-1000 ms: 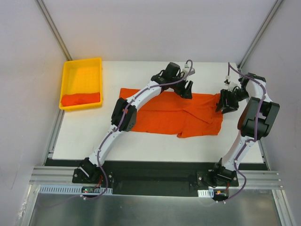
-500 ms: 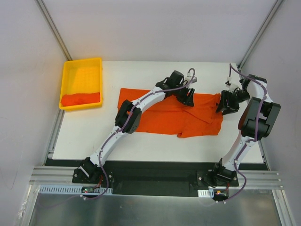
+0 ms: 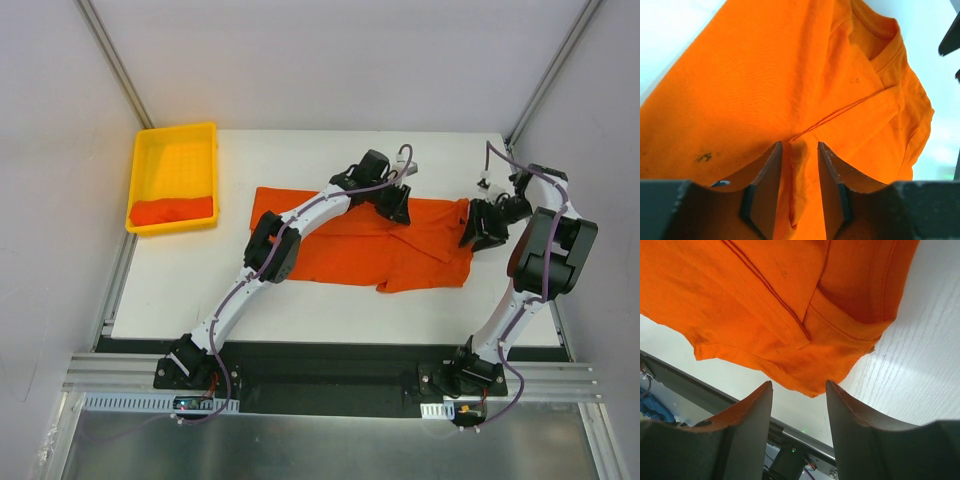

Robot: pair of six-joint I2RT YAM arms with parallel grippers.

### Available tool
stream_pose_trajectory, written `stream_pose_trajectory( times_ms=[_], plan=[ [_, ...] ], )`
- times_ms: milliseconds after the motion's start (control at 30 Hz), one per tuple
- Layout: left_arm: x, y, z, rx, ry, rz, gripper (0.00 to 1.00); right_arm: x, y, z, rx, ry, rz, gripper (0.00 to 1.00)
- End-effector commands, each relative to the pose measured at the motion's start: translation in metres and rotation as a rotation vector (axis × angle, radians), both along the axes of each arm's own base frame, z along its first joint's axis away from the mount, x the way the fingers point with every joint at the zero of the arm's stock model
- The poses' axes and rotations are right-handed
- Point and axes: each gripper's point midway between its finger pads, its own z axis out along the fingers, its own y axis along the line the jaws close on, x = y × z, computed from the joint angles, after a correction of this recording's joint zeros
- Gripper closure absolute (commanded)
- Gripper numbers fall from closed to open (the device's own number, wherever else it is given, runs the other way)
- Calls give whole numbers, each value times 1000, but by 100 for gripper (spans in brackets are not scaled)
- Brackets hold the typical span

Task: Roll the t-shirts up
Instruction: Move the T-shirt to the center of the board.

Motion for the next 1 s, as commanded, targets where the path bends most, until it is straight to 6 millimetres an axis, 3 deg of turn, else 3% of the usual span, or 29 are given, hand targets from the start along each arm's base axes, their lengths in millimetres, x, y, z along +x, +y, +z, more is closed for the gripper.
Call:
stream_pose_trajectory(
  times_ms=[0, 167, 300, 533, 967],
  plan=[
    [-3, -10, 24, -71, -7, -22, 70, -17, 3, 11, 17, 7, 60, 50],
    [-3, -16, 25, -89, -23, -30, 82, -18, 5, 2, 23, 20, 113, 54],
    [-5, -18, 25, -92, -20, -36, 100, -19, 13, -4, 59, 42, 141, 57],
    [-5, -18, 26, -94, -25, -42, 100, -32, 35, -19, 105, 162, 162, 56],
    [-4, -17, 27, -93, -23, -40, 100, -16, 29, -33, 41, 184, 141, 58]
  ],
)
